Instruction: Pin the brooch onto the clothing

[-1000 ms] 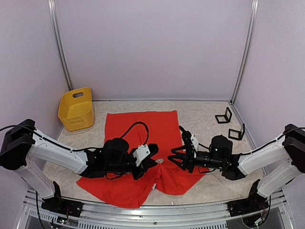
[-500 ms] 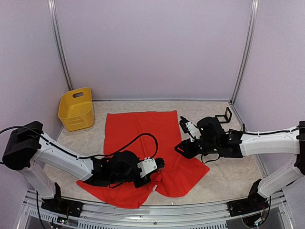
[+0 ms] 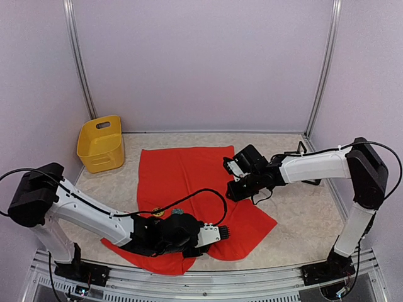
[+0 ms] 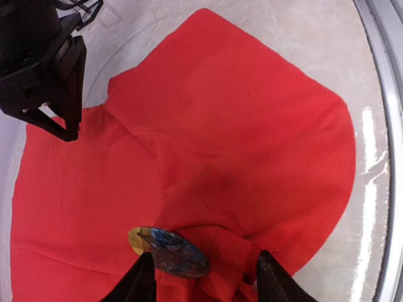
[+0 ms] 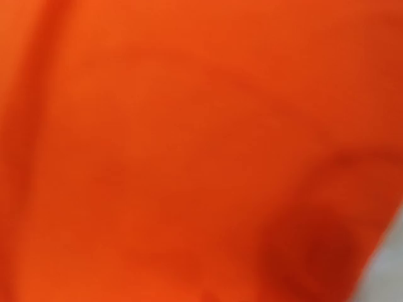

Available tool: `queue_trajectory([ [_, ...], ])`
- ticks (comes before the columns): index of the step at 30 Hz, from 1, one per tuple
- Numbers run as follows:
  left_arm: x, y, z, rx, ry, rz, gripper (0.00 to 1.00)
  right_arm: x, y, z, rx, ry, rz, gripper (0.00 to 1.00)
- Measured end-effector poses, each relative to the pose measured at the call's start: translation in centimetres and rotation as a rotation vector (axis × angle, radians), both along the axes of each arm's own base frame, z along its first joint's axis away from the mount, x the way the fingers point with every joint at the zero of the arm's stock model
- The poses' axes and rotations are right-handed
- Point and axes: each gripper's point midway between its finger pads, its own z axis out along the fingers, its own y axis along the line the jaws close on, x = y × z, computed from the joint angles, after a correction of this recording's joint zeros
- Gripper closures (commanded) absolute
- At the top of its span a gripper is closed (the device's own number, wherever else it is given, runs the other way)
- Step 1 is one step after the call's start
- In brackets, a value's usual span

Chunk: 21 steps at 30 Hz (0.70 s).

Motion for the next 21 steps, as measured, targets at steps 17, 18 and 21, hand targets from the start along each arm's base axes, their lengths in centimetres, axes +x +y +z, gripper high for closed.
queue_trajectory([
  [17,17.4,14.6,7.2,-0.475,0.312,0.779,0.52,7.0,-1.5,-4.3,-0.064,-0.027,-0.068,0.82],
  [18,18.6,16.1,5.8,-0.472,0.331,0.859,0.52,7.7,-1.6,-4.4,-0.067,-0.035,-0.076,0.83],
  [21,21.0,19.9,0.4,-0.42,0.399,1.06,0.54,10.1,-2.2,-4.3,-0.08,-0.061,-0.102,0.83],
])
